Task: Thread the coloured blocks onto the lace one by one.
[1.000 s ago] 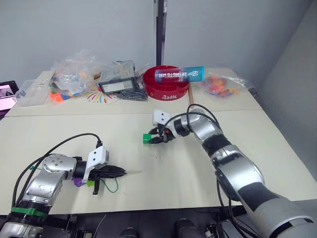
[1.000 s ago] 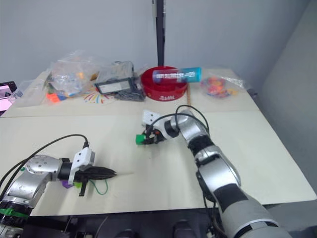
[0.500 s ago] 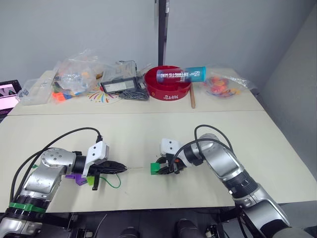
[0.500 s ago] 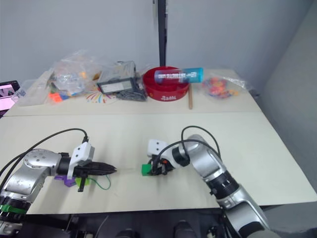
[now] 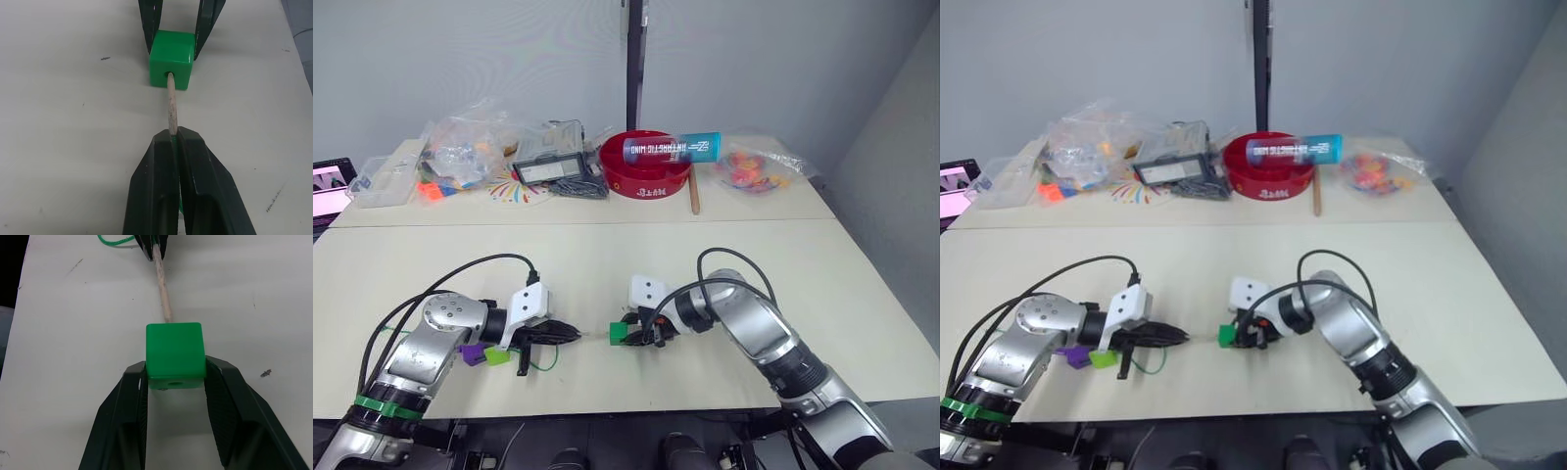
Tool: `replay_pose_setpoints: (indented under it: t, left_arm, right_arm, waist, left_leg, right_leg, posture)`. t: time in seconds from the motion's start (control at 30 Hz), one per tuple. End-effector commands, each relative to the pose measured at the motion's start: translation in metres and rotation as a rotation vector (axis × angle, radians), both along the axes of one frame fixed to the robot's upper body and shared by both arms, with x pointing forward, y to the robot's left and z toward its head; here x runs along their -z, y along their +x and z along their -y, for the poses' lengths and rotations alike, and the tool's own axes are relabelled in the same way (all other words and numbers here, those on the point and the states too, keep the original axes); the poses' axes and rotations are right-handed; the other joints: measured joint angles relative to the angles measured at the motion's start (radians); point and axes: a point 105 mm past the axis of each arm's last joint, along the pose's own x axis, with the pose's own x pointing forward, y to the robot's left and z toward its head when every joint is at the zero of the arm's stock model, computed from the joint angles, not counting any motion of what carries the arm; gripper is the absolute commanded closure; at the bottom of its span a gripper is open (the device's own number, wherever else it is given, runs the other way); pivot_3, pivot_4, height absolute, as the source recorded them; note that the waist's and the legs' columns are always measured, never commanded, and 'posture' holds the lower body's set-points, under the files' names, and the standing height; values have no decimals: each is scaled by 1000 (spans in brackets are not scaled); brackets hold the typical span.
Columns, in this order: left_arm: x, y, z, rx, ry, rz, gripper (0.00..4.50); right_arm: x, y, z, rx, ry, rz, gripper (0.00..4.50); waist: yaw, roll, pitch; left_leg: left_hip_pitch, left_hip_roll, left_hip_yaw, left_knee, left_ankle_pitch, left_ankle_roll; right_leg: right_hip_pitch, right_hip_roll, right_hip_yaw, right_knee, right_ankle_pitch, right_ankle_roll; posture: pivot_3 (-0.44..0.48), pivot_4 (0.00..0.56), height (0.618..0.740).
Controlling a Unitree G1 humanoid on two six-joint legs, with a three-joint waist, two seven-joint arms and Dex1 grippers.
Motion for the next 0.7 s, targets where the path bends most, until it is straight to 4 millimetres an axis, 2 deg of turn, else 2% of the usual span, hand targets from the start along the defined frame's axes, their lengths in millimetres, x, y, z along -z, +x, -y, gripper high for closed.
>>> replay_pose_setpoints:
  t: [0.03, 0.47, 0.7]
  left_arm:
    - [-8, 0, 4, 20, 14, 41, 4500]
    - [-8, 4, 14, 22, 7, 56, 4500]
    - [-8, 6, 34, 68, -15, 57, 4500]
  right_arm:
    - [5, -9, -5, -29, -4, -30, 3342]
    - [5, -9, -4, -25, -9, -31, 3342]
    - [4, -9, -5, -21, -8, -31, 3342]
  waist:
    - [1, 0, 0]
    - [1, 0, 0]
    - [4, 0, 0]
  left_leg:
    - [0, 0, 0, 0, 0, 0]
    - [0, 0, 0, 0, 0, 0]
    - [0, 0, 0, 0, 0, 0]
  right_leg:
    - [0, 0, 0, 0, 0, 0]
    - [0, 0, 0, 0, 0, 0]
    - [1, 0, 0, -1, 0, 0]
  posture:
    - [0, 150, 731]
    - [0, 150, 731]
    - [0, 150, 731]
